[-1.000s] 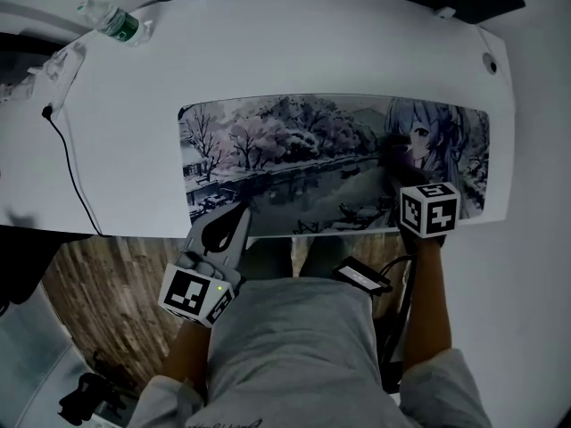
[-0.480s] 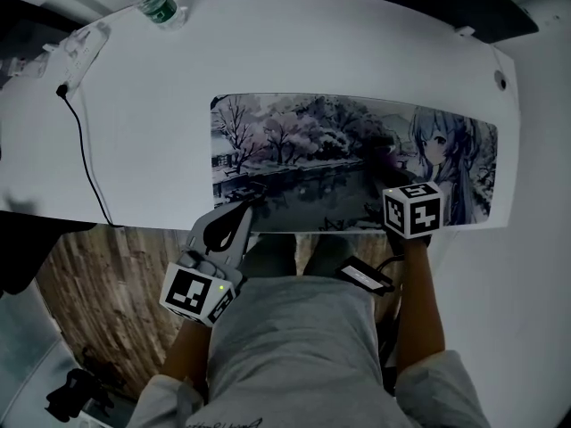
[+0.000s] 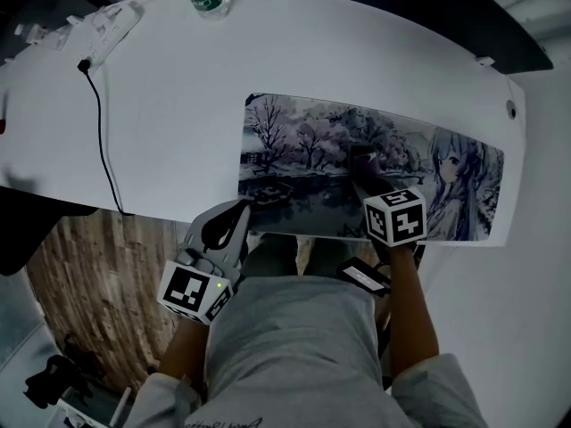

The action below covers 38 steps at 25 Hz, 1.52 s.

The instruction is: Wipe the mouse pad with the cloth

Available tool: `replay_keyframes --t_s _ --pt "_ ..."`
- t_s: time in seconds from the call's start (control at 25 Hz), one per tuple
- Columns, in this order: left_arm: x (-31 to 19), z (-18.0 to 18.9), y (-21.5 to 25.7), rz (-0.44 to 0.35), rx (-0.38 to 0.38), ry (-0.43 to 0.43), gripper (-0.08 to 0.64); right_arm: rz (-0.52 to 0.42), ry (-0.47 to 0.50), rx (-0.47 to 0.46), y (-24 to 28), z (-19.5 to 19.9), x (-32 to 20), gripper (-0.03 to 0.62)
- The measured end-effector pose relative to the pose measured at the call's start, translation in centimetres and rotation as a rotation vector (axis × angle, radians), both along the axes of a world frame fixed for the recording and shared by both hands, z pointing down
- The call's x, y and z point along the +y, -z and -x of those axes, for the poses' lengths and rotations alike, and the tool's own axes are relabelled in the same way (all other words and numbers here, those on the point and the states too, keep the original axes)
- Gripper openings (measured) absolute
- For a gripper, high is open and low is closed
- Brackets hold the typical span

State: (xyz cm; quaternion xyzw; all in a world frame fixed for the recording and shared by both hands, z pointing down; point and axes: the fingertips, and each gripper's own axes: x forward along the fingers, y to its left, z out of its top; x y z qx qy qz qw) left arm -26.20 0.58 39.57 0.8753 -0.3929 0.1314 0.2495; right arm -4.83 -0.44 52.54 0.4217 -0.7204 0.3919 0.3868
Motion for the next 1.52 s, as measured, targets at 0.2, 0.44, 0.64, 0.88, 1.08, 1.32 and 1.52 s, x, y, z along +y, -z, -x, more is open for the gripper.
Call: replay_keyframes --t_s 0.2,0.44,0.64,0.88,1.08,1.32,1.52 --pt "0.3 1.6 0.1 0.002 0.006 0.046 0.018 0.018 0.037 -0.026 0.0 3.2 -0.5 0.051" --pt "0.3 4.1 0.2 0.006 0.008 0.119 0.018 0.03 0.131 -0.05 0.1 7.6 -1.0 0.051" --pt "1.2 6.1 -0.4 0.019 0.0 0.182 0.018 0.031 0.21 -0.079 0.0 10.6 -1.4 0.049" --pt "2.3 8.0 -0.7 0.024 -0.004 0.244 0.018 0.022 0.293 -0.098 0.1 14.1 -1.7 0.049" --pt "3.2 9.6 -0.7 0.027 -0.013 0.299 0.018 0.004 0.373 -0.107 0.1 17.3 -1.8 0.049" --pt "4.6 12.7 -0.8 0.031 -0.037 0.387 0.018 -0.014 0.466 -0.105 -0.4 20.6 -2.0 0.048" --pt "5.2 14.6 -0.8 0.039 -0.042 0.429 0.018 -0.025 0.512 -0.094 -0.3 22.4 -2.2 0.046"
